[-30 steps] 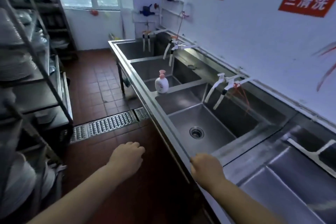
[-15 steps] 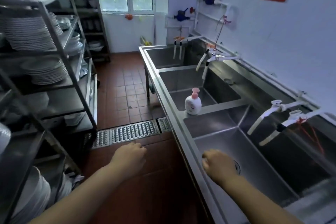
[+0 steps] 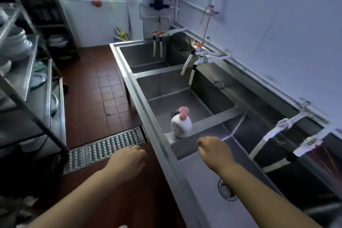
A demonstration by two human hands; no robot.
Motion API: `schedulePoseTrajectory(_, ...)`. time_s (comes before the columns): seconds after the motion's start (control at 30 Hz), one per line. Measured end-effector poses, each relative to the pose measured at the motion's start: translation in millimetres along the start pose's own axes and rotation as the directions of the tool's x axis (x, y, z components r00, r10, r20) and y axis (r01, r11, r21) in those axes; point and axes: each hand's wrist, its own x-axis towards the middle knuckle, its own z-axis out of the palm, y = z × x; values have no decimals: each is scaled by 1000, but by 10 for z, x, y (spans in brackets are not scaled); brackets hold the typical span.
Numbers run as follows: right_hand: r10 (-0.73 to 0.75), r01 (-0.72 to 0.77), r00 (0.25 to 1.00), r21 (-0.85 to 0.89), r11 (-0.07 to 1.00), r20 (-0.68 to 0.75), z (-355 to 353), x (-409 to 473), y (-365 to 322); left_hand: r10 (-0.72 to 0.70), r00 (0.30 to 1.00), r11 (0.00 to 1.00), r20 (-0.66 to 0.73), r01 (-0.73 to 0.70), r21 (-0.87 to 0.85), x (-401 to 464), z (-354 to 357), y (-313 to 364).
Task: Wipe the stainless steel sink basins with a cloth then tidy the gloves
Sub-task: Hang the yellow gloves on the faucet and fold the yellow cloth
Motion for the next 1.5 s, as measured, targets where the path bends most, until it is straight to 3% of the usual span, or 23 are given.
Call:
schedulePoseTrajectory(0.3, 206, -206, 977, 22, 978, -54, -95, 1055, -417, 174, 984, 982, -28, -176, -69, 1137, -74, -572)
schedulePoseTrajectory(0.5, 373, -373, 927, 2, 928, -29, -47, 1641, -672, 294, 955, 952, 36, -289, -101, 1749, -161, -932)
schedulePoseTrajectory(0.73, 456, -455, 889, -224, 862, -50, 214, 1877, -734, 436, 898, 898, 57, -431, -86, 2279, -221, -1075)
schedulePoseTrajectory(0.87, 573, -573, 819, -1, 820, -33, 216, 1837, -720, 481, 874, 875, 65, -474, -99, 2427, -210, -987)
schedulePoseTrajectory(1.17, 748, -724, 658, 199, 660, -86, 121, 936, -528, 642, 766, 764, 38, -634, -120, 2391, -200, -270)
schedulePoseTrajectory(1.5, 906, -888, 392, 191, 418, -162, -153, -1356, -188, 863, 487, 497, 132, -865, -61, 1274, -78, 1295)
